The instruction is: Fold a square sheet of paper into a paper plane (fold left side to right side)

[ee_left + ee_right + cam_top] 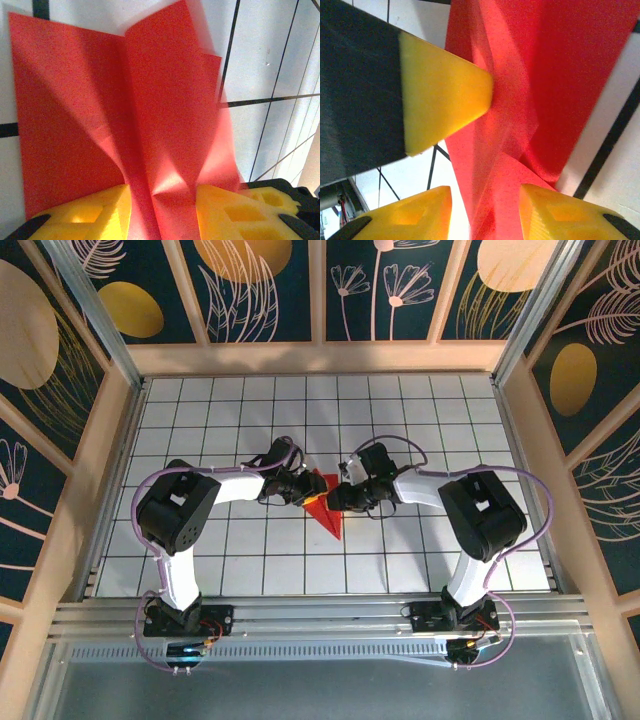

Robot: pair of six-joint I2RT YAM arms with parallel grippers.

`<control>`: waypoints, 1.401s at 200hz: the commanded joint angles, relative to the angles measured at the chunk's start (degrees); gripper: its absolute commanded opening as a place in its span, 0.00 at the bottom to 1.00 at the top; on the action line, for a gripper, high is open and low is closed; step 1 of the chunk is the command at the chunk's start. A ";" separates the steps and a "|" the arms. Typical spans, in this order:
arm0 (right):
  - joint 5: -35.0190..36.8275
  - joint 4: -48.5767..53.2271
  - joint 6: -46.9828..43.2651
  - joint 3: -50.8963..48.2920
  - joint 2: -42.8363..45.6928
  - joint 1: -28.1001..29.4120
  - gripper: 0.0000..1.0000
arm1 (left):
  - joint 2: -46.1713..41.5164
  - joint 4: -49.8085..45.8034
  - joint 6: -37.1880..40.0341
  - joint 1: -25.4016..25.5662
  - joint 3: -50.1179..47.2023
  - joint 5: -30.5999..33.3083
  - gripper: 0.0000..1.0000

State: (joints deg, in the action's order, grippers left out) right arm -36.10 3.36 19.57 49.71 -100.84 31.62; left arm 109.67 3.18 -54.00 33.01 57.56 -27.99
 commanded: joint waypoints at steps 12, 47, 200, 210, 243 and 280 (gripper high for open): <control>-0.27 -0.33 -0.16 -1.69 3.16 -1.56 0.44 | 1.84 -3.62 1.35 0.21 0.09 2.59 0.40; -0.89 -2.38 0.94 -3.25 4.23 -1.56 0.47 | 1.88 -3.54 1.35 0.21 0.16 2.68 0.40; -8.21 -14.10 8.93 -5.39 2.26 -4.50 0.39 | 1.59 -3.62 1.28 0.29 0.00 2.76 0.40; -7.96 -13.91 8.90 -5.16 1.67 -4.33 0.37 | 1.54 -3.62 1.29 0.30 0.07 2.76 0.40; -7.85 -13.59 8.82 -4.23 0.00 -3.51 0.33 | 1.40 -3.80 1.28 0.29 0.09 2.85 0.40; -6.85 -13.07 8.60 -4.30 0.04 -3.40 0.16 | 1.34 -3.80 1.33 0.28 -0.13 2.98 0.40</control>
State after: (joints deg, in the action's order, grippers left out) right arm -43.13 -9.23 28.36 44.36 -100.44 27.86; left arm 109.67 3.09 -53.63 33.01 57.56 -27.99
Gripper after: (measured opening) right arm 0.229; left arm 0.400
